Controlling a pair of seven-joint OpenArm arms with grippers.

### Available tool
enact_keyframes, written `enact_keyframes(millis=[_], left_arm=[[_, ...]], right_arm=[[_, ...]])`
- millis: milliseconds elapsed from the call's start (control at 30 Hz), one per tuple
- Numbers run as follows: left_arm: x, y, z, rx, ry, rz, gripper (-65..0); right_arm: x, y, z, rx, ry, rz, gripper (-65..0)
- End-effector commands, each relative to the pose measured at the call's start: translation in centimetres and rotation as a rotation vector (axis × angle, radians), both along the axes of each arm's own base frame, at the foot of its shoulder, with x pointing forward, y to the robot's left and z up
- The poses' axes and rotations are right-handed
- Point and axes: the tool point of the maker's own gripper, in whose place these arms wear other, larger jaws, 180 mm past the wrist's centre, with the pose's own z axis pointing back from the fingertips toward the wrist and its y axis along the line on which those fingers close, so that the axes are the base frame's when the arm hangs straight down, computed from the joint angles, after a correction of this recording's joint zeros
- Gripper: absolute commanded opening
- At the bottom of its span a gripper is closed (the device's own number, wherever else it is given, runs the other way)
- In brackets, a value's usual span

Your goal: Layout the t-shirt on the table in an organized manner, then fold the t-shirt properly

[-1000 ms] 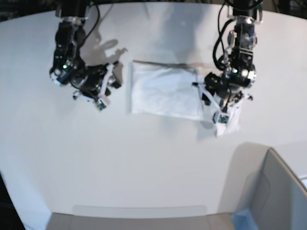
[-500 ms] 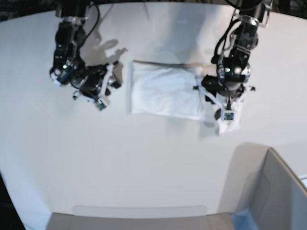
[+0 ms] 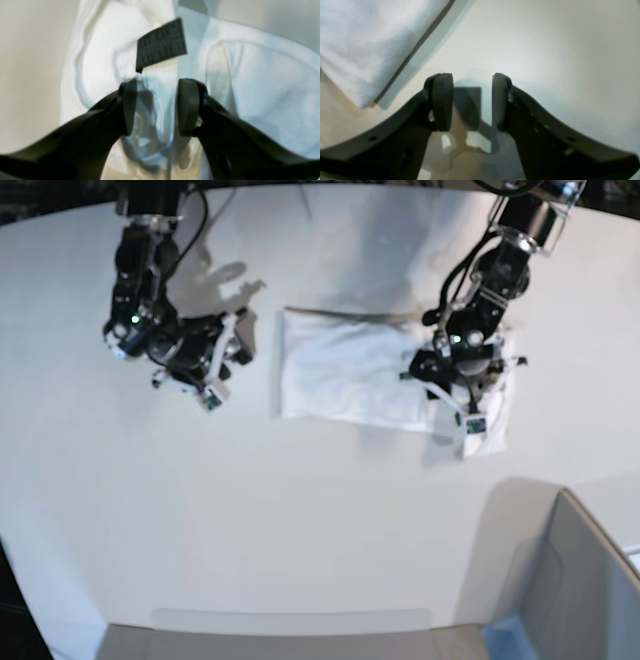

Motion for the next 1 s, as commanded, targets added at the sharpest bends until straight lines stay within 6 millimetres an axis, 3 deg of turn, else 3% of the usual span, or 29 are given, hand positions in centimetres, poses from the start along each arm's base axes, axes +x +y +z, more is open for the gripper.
enact_keyframes(millis=[0, 167, 333, 433, 667, 867, 967], left_arm=[[0.9, 1.4, 1.4, 0.025, -0.047, 0.029, -37.7], [1.0, 2.3, 1.7, 0.058, -0.056, 0.037, -37.7], [1.9, 4.7, 4.0, 0.252, -0.15, 0.049, -38.8], [2.1, 4.6, 4.6, 0.303, -0.173, 0.042, -38.8], [1.3, 5.8, 1.2, 0.371, -0.048, -0.012, -38.8], [1.7, 9.7, 0.1, 0.449, -0.047, 0.041, -38.8], [1.4, 10.6, -1.0, 0.476, -0.013, 0.032, -38.9]], right_arm=[[-0.8, -1.3, -0.8, -0.076, 0.043, 0.011, -38.1], [-0.8, -1.3, -0.8, -0.076, 0.043, 0.011, -38.1], [-0.8, -1.2, -0.8, -0.076, 0.043, 0.014, -38.1], [-0.8, -1.2, -0.9, -0.076, 0.044, 0.014, -38.1], [-0.8, -1.2, -0.9, -0.076, 0.044, 0.014, -38.1], [-0.8, -1.3, -0.9, -0.076, 0.044, 0.012, -38.1], [-0.8, -1.3, -0.9, -0.076, 0.044, 0.012, -38.1]])
